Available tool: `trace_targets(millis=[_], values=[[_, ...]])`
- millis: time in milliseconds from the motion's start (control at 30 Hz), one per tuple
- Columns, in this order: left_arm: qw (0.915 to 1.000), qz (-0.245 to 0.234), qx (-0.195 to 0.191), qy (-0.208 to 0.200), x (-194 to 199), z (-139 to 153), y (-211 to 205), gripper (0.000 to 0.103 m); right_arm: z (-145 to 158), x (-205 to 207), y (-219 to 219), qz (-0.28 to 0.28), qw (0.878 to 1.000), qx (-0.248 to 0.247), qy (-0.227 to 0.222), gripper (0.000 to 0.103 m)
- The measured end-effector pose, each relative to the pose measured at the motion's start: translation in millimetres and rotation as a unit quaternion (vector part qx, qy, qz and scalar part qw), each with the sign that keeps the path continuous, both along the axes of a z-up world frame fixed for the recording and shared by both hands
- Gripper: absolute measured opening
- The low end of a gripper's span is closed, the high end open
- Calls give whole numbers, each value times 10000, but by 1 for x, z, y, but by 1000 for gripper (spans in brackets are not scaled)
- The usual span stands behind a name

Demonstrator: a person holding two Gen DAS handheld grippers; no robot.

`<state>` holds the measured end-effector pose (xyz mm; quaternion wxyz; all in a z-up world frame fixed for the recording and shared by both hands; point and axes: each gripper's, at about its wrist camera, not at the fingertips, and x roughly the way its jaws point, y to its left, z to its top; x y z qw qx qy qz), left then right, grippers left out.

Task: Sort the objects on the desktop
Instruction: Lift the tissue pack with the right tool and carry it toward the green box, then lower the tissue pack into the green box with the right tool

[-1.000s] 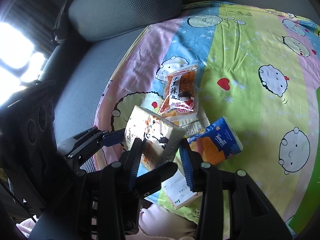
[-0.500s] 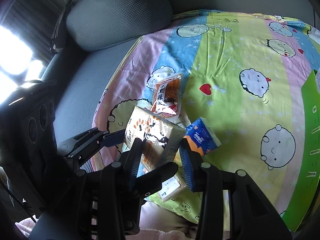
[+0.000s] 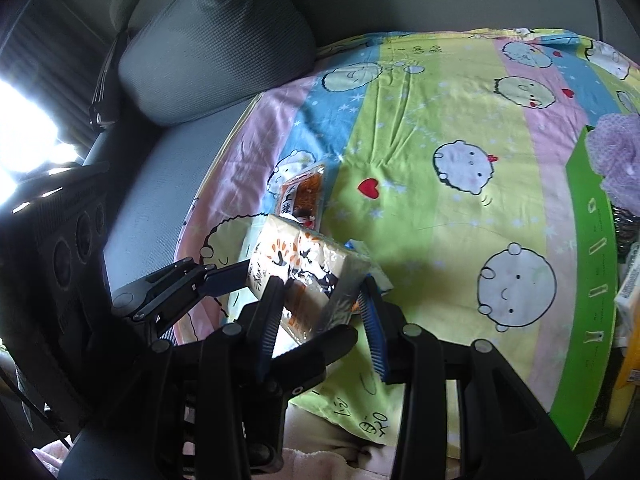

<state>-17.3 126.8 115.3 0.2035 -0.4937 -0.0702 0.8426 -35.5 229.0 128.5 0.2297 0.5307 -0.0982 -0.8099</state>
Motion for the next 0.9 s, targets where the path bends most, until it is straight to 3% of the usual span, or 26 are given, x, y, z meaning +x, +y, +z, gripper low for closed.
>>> trace_targets(millis=[900], values=[[9976,-619,-134,291,-13,29,75,80,31,8,72,-683,9969,73,391,41]])
